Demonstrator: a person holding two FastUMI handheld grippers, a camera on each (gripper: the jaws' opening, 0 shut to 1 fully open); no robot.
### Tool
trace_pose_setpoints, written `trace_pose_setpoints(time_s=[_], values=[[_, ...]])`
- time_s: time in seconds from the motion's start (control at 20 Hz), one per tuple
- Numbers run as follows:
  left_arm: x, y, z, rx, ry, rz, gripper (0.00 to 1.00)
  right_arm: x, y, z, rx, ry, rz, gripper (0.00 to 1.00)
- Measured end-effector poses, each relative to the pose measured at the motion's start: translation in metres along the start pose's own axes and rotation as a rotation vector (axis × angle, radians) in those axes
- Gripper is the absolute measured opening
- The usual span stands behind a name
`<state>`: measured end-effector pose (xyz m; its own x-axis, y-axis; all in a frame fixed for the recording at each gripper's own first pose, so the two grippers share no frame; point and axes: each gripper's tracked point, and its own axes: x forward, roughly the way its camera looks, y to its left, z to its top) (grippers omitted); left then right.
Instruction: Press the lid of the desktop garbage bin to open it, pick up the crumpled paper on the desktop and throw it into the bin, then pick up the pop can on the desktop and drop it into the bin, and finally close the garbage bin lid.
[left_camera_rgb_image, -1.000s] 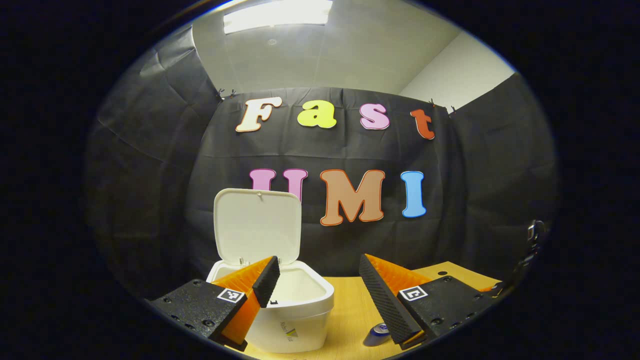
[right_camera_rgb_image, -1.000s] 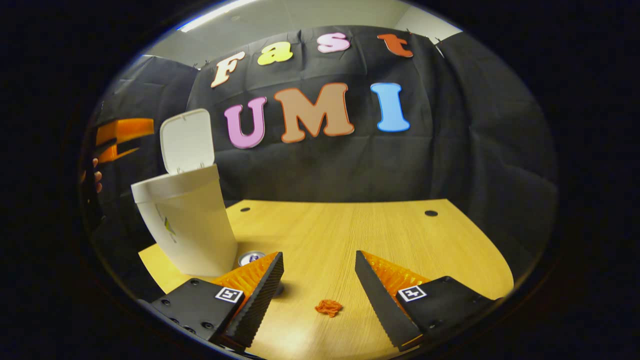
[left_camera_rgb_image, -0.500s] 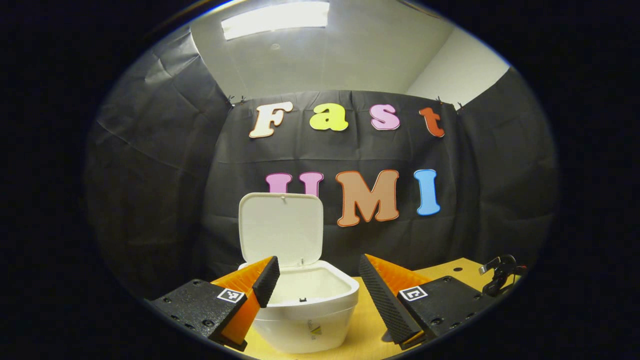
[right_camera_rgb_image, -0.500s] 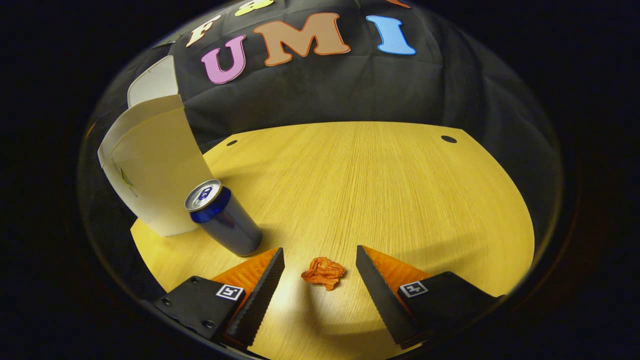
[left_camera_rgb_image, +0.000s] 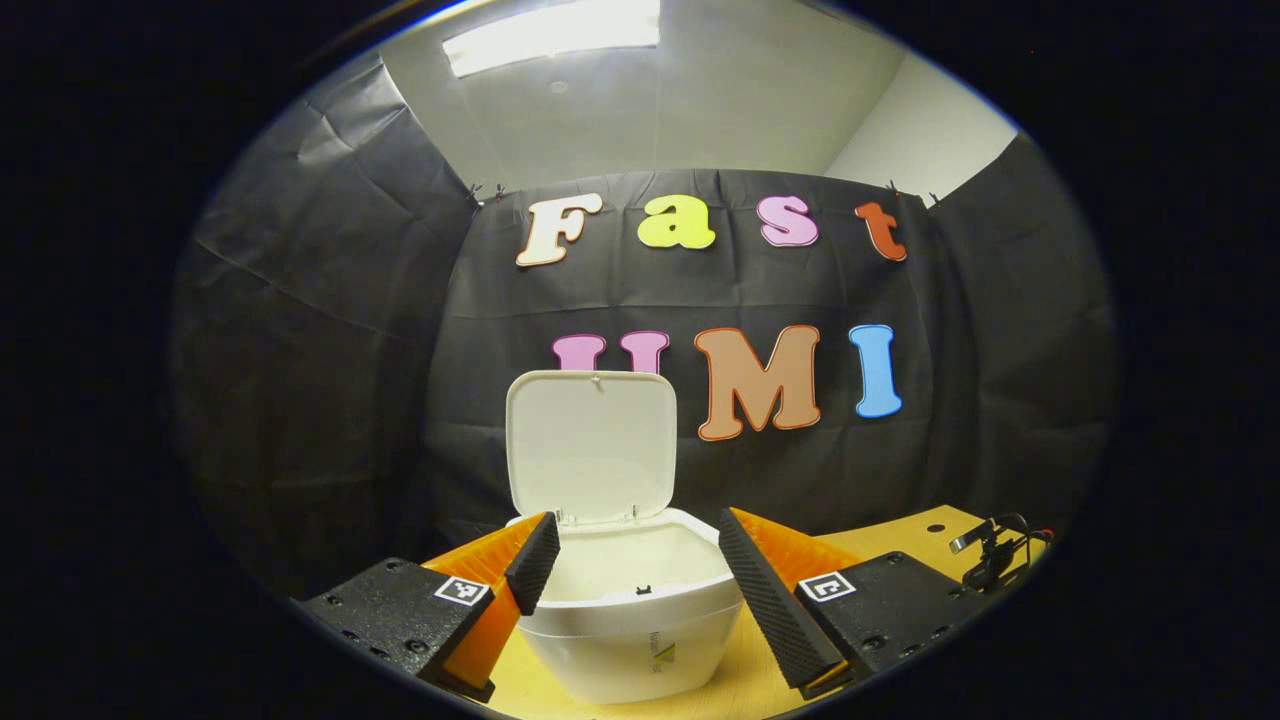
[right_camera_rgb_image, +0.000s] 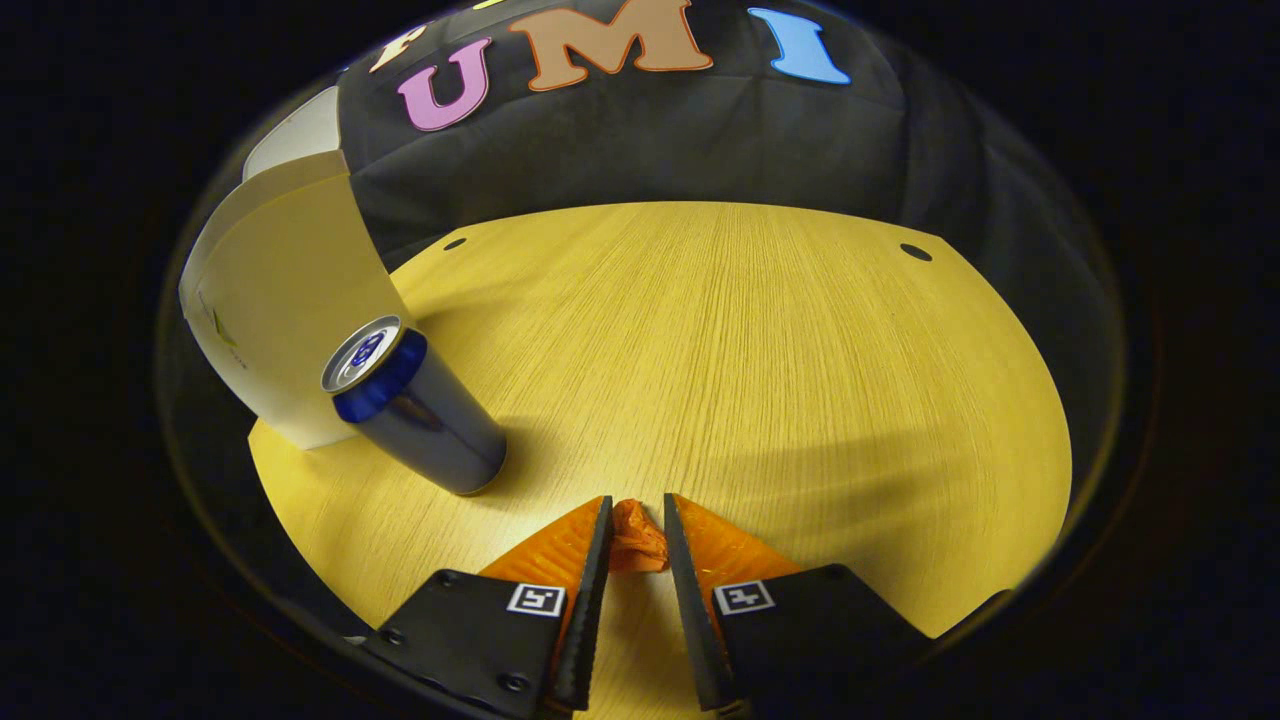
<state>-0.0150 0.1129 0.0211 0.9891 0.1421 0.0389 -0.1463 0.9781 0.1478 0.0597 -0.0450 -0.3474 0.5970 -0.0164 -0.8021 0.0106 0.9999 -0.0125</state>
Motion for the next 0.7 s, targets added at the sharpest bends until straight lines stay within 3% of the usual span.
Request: trace_pose_setpoints(time_s=[0.3,0.5,0.7], values=[[0.004,-0.005,-0.005,-0.023,0.009,-0.015,0.96,-0.003,0.000,0.005,0.000,-0.006,-0.016,0.23],[0.004,-0.001,-0.007,-0.023,0.009,-0.007,0.96,-0.016,-0.001,0.028,-0.013,-0.079,-0.031,0.23],[0.004,0.006,-0.012,-0.033,0.019,0.004,0.96,-0.057,0.013,0.079,-0.016,-0.181,0.006,0.22]])
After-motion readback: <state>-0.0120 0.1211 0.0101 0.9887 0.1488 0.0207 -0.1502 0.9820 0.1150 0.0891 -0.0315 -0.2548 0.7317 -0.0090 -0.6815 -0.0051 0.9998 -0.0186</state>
